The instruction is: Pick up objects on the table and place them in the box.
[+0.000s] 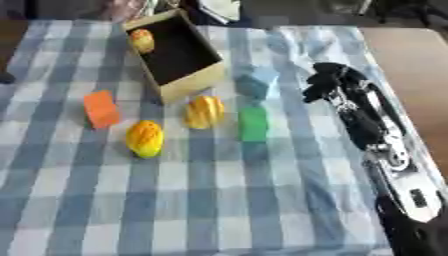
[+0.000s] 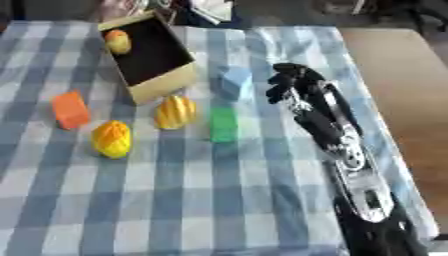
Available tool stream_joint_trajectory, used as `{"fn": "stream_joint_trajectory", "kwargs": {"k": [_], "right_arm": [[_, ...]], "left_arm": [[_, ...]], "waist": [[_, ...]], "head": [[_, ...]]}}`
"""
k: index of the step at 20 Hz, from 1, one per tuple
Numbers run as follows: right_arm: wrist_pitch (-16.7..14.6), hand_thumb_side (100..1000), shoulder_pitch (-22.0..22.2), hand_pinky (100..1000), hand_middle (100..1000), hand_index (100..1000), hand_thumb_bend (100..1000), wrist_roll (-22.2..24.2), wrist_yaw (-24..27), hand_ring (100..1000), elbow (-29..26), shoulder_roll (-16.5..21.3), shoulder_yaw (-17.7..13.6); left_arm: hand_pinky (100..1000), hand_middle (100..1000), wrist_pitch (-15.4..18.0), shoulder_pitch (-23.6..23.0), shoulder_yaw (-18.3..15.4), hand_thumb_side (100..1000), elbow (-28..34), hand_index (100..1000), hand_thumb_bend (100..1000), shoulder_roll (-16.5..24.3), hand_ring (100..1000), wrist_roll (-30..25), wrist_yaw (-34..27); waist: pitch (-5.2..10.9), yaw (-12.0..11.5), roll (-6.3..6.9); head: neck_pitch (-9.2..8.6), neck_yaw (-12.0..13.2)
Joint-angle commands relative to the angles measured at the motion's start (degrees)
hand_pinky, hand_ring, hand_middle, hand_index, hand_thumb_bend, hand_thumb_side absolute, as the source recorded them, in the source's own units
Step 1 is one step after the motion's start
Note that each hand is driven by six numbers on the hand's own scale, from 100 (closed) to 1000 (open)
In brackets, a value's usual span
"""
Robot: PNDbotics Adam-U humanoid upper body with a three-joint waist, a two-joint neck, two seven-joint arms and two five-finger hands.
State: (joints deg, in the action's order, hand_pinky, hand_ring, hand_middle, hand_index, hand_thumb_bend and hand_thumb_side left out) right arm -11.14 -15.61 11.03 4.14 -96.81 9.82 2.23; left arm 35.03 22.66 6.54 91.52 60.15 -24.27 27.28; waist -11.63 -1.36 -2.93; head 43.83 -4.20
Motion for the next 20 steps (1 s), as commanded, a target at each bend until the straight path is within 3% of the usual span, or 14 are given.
{"fn": "stream_joint_trajectory", "kwargs": {"k": [1, 8, 20], "right_arm": [[-0.1, 535, -0.6, 581, 608, 772, 100, 0.5, 0.5, 596, -0.6, 0.3, 0.4], [0.0, 536, -0.7, 582, 608, 772, 100, 0.9, 0.7, 597, -0.5, 0.0, 0.6], [0.0, 539, -0.8, 582, 608, 772, 100, 1.2, 0.9, 596, -0.5, -0.4, 0.9]], "left_arm": [[796, 822, 2.5, 2.5, 2.1, 434, -2.0, 919, 342, 3.3, 749, -0.3, 4.8], [799, 843, 7.0, 8.6, 5.7, 486, -8.8, 926, 517, 0.1, 765, -1.3, 14.4], [796, 842, 11.9, 18.3, 8.4, 489, -17.8, 922, 525, -7.8, 764, 2.4, 24.2]], "waist": [[1.66, 0.2, 1.04], [1.78, 0.8, 1.03], [1.88, 1.4, 0.77]], "head": [[0.26, 0.6], [0.29, 0.8], [0.29, 1.0]]}}
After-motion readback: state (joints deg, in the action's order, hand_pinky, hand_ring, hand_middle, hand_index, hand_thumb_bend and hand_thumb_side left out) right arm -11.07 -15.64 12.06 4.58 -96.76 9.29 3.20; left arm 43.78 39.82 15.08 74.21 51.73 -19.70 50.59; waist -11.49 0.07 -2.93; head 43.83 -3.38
